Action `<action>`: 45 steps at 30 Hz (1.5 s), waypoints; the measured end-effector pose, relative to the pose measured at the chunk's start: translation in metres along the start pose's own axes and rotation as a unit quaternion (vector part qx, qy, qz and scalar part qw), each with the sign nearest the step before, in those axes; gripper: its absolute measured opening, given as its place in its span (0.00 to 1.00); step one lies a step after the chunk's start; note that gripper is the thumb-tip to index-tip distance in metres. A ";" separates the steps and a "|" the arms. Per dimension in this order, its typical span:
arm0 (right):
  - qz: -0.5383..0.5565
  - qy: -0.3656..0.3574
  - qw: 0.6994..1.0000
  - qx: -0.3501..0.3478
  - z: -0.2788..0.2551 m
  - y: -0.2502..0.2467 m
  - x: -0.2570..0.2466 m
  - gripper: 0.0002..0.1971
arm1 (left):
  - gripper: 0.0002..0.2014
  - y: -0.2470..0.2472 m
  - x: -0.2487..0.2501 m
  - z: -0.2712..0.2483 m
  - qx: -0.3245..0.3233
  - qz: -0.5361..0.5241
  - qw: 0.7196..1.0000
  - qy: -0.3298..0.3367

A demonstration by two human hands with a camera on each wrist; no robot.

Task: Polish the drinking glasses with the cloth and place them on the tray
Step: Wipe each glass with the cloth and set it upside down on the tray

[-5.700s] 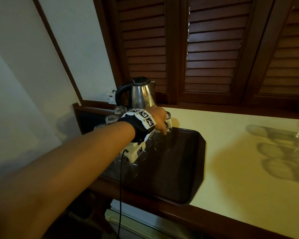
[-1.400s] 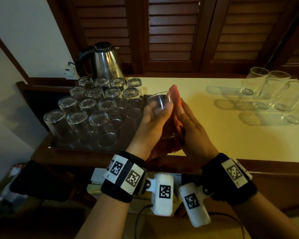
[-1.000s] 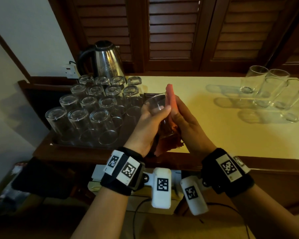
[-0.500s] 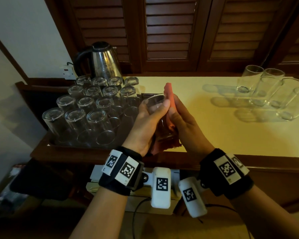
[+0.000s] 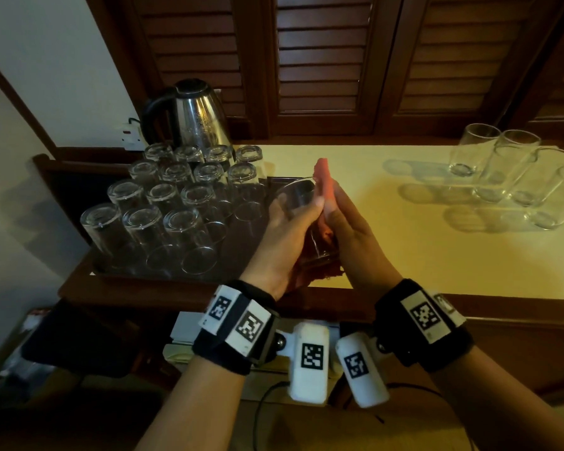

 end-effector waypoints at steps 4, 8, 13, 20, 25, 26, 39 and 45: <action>0.175 0.055 0.983 -0.005 -0.002 0.004 0.014 0.22 | 0.40 0.004 0.000 -0.001 -0.042 -0.039 0.998 0.018; 0.192 0.066 0.979 0.018 -0.001 -0.008 0.016 0.22 | 0.35 -0.006 0.001 -0.001 -0.028 -0.046 0.998 0.016; 0.033 0.017 0.999 0.001 0.005 -0.005 0.007 0.24 | 0.28 -0.003 0.009 0.001 0.010 -0.007 1.000 0.011; 0.217 0.085 0.973 0.007 0.002 -0.006 0.021 0.23 | 0.42 0.003 -0.003 0.000 -0.064 -0.074 0.995 0.013; 0.004 0.029 1.000 0.011 0.006 -0.013 0.008 0.24 | 0.38 -0.004 0.000 0.005 -0.016 -0.015 1.000 0.000; -0.003 0.020 1.000 0.000 0.006 -0.010 0.007 0.24 | 0.41 -0.001 -0.001 0.006 -0.023 -0.002 1.000 -0.002; -0.032 0.016 0.999 -0.005 0.010 -0.010 0.008 0.25 | 0.31 -0.006 -0.002 0.002 0.027 -0.056 0.998 0.022; 0.176 0.083 0.981 -0.011 0.005 -0.001 0.025 0.23 | 0.33 0.002 -0.001 -0.005 -0.007 -0.101 0.993 0.058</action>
Point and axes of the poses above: each hand's wrist, its own z-axis towards the middle knuckle, its own y-axis out of the palm, x = y × z, the point moved 8 cm from there along z, towards the middle knuckle, and after that the axes turned 12 degrees about -x, right-handed, at the moved point
